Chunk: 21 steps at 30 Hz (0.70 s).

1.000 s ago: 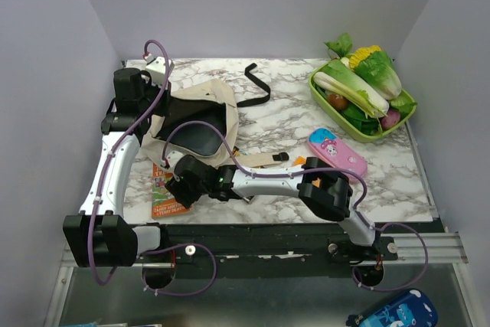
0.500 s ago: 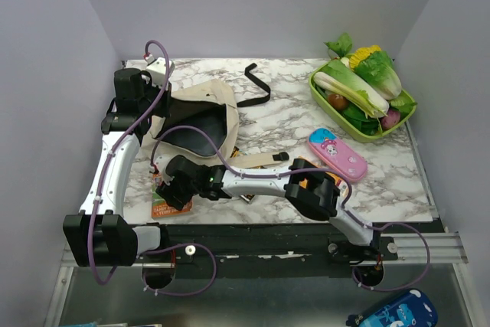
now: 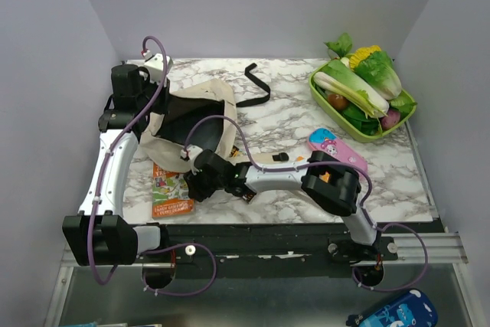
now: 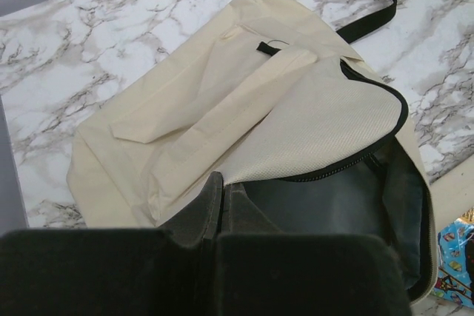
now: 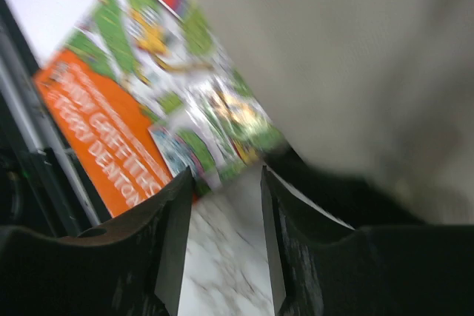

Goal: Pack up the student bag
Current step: Move the book to the center of the board.

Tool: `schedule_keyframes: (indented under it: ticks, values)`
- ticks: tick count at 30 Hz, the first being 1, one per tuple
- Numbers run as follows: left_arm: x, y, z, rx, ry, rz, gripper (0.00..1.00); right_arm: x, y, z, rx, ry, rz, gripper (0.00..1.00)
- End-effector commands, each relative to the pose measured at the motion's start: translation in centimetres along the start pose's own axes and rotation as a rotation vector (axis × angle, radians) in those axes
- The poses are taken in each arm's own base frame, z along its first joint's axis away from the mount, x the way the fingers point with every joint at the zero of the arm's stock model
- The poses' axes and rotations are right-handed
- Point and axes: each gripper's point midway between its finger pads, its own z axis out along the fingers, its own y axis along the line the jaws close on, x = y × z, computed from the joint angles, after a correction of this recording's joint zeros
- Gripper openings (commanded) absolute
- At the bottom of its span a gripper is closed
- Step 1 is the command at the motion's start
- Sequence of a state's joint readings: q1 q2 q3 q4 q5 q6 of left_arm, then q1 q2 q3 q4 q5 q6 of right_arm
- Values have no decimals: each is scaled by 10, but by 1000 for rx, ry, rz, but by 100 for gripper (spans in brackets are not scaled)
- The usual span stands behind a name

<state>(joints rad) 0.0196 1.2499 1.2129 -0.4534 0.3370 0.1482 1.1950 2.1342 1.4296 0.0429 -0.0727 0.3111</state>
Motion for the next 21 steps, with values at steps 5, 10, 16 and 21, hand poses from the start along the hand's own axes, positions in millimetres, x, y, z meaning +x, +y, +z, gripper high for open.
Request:
schedule_keyframes:
  ticks: [5,10,16,21]
  values:
    - [-69,28,-28,-154,-203,28,0,168,-91,-43,369,441,139,43]
    - [-72,41,-32,-221,-205,27,0,172,-119,-65,469,439,207,40]
    - [-46,36,-24,-197,-160,22,0,166,-154,-90,577,400,277,29]
    - [-39,37,-25,-203,-155,35,0,174,-185,-120,663,406,330,25]
